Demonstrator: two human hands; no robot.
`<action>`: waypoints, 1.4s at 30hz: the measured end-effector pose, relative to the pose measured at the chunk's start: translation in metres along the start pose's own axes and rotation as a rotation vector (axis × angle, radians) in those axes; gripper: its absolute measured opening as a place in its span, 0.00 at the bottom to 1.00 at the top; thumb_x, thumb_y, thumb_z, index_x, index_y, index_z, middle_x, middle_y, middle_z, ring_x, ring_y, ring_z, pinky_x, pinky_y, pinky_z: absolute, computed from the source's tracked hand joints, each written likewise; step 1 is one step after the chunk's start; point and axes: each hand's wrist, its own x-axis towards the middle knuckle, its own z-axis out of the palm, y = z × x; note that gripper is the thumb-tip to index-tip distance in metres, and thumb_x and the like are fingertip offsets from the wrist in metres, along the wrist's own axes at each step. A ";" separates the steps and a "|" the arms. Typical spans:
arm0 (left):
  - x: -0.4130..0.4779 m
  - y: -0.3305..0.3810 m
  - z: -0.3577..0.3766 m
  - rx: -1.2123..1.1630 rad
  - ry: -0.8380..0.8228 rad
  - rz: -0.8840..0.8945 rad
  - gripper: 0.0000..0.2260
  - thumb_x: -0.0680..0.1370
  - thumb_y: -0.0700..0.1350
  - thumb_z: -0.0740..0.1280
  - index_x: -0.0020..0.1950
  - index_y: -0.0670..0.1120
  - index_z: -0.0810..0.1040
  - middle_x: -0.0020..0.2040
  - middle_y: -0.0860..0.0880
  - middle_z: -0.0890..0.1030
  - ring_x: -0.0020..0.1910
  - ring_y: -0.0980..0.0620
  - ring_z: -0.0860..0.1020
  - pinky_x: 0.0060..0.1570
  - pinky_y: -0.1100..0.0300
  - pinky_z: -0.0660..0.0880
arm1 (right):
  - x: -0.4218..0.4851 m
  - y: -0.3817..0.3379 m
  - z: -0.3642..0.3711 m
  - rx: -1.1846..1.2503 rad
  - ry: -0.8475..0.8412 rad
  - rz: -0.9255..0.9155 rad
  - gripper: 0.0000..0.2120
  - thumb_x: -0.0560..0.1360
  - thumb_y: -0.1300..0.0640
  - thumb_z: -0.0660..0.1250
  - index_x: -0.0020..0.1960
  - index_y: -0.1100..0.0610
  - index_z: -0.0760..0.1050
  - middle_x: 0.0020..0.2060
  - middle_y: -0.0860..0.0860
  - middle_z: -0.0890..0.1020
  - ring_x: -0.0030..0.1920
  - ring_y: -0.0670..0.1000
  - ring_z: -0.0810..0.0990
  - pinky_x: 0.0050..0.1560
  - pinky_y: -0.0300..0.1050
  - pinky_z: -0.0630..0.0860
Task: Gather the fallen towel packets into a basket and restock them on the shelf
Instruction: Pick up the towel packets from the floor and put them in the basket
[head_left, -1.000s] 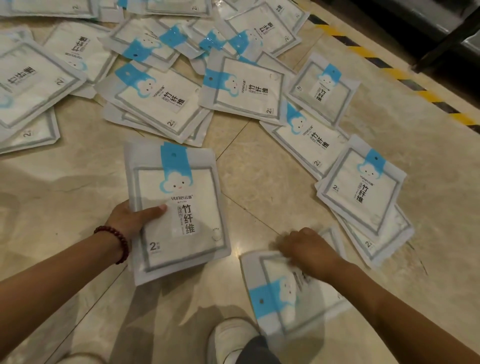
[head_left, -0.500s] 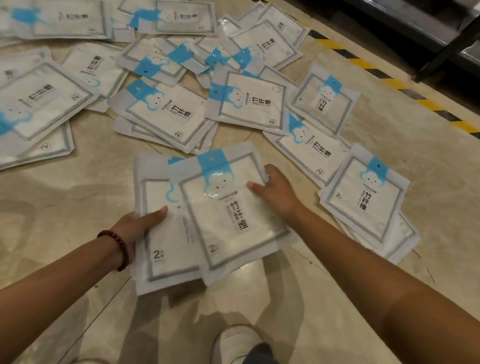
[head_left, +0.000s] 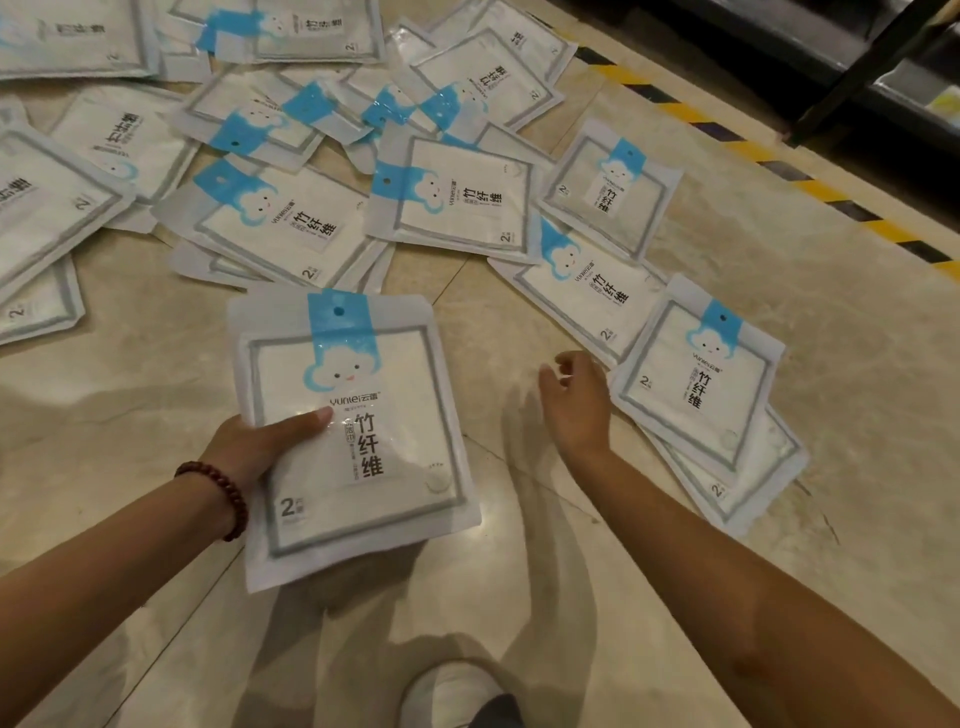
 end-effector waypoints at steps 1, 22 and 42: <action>0.001 0.000 0.000 0.004 0.005 0.007 0.22 0.58 0.46 0.76 0.51 0.43 0.80 0.44 0.43 0.85 0.44 0.43 0.83 0.44 0.51 0.79 | 0.012 0.017 -0.016 -0.097 0.085 0.044 0.16 0.77 0.56 0.62 0.63 0.62 0.70 0.59 0.59 0.74 0.60 0.57 0.72 0.58 0.47 0.68; 0.003 0.005 0.016 0.055 0.021 0.050 0.12 0.65 0.41 0.75 0.47 0.44 0.79 0.34 0.48 0.84 0.30 0.51 0.83 0.24 0.60 0.77 | -0.024 0.051 -0.019 -0.329 -0.134 -0.255 0.24 0.73 0.50 0.70 0.65 0.59 0.71 0.61 0.56 0.76 0.62 0.58 0.71 0.60 0.50 0.67; -0.018 0.095 -0.045 -0.189 0.213 0.329 0.20 0.56 0.49 0.77 0.47 0.50 0.80 0.38 0.55 0.85 0.37 0.55 0.83 0.27 0.63 0.77 | 0.002 -0.093 -0.007 0.123 -0.162 -0.330 0.05 0.74 0.60 0.68 0.44 0.55 0.71 0.36 0.44 0.76 0.35 0.37 0.74 0.34 0.31 0.69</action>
